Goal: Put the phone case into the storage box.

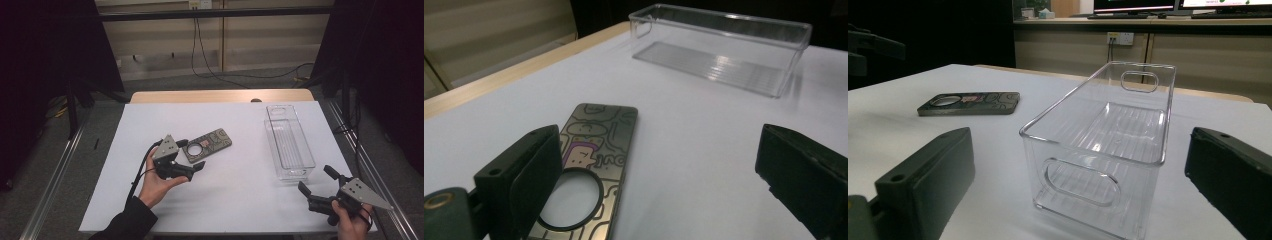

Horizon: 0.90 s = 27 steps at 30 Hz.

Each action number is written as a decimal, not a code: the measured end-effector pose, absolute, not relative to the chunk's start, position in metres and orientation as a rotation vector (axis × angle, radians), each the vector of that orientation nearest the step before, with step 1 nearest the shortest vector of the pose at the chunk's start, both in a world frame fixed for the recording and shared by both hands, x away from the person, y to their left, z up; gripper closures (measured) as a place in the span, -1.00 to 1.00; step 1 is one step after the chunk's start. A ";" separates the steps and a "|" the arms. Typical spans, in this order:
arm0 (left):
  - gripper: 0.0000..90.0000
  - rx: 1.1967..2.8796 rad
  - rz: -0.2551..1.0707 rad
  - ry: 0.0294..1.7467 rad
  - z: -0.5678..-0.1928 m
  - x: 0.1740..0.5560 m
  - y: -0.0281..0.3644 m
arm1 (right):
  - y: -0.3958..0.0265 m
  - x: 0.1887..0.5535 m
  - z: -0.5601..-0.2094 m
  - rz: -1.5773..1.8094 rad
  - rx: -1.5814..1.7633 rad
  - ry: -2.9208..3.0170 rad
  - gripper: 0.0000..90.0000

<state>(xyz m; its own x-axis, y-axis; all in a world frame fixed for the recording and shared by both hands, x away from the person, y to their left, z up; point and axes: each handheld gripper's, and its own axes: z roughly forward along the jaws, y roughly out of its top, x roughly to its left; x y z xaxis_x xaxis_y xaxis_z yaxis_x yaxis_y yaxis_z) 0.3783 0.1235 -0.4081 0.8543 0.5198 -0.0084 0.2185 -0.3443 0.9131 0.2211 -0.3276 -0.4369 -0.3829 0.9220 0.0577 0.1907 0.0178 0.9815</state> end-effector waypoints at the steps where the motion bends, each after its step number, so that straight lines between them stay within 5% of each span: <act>1: -0.89 1.931 0.343 0.547 -0.408 0.378 0.123 | -0.328 0.221 -0.437 1.418 1.153 1.641 -1.00; 7: -0.85 1.952 0.296 0.576 -0.408 0.392 0.119 | -0.328 0.221 -0.437 1.417 1.153 1.641 -1.00; 9: -0.64 1.946 0.282 0.582 -0.406 0.398 0.118 | -0.328 0.221 -0.437 1.416 1.151 1.641 -1.00; 13: -0.55 1.949 0.289 0.586 -0.406 0.402 0.115 | -0.328 0.221 -0.437 1.415 1.152 1.640 -1.00; 27: 0.48 1.982 0.195 0.553 -0.406 0.403 0.119 | -0.328 0.220 -0.437 1.411 1.147 1.646 -1.00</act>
